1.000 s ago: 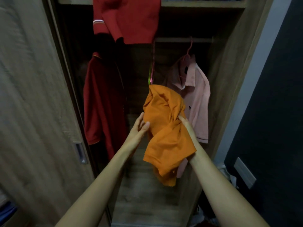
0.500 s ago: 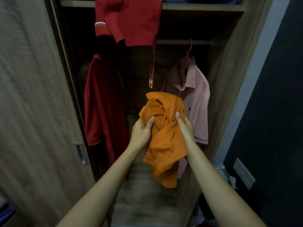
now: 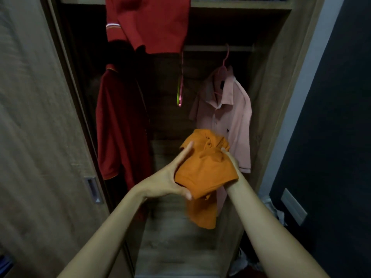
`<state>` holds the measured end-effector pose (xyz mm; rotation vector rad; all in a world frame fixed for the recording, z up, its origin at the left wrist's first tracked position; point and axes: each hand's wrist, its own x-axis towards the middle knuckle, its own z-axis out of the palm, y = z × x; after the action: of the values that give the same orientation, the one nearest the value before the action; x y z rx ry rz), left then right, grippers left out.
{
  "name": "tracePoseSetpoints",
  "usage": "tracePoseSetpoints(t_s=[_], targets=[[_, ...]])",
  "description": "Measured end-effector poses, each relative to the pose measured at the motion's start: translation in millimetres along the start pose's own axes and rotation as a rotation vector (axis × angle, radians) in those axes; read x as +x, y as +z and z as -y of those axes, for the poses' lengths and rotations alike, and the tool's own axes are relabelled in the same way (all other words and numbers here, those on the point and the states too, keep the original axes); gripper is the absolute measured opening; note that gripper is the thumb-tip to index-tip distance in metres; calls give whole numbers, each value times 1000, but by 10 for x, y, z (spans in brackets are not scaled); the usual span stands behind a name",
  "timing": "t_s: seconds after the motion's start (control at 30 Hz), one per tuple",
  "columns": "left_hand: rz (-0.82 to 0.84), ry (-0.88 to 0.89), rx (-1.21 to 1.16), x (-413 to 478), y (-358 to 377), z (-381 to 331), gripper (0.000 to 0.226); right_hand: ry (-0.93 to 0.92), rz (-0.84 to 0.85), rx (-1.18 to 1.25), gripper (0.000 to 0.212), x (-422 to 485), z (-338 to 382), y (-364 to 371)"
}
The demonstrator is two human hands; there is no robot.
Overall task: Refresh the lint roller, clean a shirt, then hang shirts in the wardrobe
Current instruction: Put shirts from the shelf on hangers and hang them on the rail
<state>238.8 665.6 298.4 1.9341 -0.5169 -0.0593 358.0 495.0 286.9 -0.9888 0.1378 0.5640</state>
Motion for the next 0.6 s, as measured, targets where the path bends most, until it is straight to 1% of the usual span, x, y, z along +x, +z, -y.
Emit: tracePoseSetpoints(t_s=[0.03,0.07,0.1,0.13,0.17,0.2,0.23,0.27,0.3,0.33,0.4,0.43,0.47,0.53,0.57,0.6], targets=[[25,-33,99,-31,-7,-45,123,64,56,6,60,-20,14,-5],[38,-60,193,-38,-6,-59,119,95,75,-11,60,-53,16,3],[31,-63,263,-21,-19,-83,112,49,71,-20,55,-70,-6,0],[17,-36,318,0,-31,-92,102,5,99,25,43,-53,-68,15],[-32,2,347,36,-47,-86,86,-38,157,61,30,-54,-112,51],[-112,32,334,80,-79,-77,65,-98,111,38,23,-28,-118,64],[-235,54,292,124,-104,-82,46,-100,77,35,18,-19,-123,84],[-360,45,209,165,-135,-79,33,-95,35,47,18,11,-133,109],[-459,31,105,206,-157,-104,29,-97,-17,45,20,64,-131,115],[-524,21,1,254,-190,-125,27,-127,-74,25,20,115,-127,127],[-608,3,-159,366,-262,-183,23,-186,-156,-45,24,181,-145,176],[-655,-30,-236,425,-303,-196,22,-172,-152,-55,28,193,-154,200],[-706,-68,-317,484,-345,-204,21,-141,-139,-71,29,217,-160,211],[-794,-136,-401,597,-428,-200,22,-96,-116,-175,25,162,-180,258],[-808,-158,-399,643,-464,-202,23,-90,-120,-258,26,162,-181,265],[-808,-170,-388,672,-497,-213,23,-117,-137,-411,27,163,-184,259]])
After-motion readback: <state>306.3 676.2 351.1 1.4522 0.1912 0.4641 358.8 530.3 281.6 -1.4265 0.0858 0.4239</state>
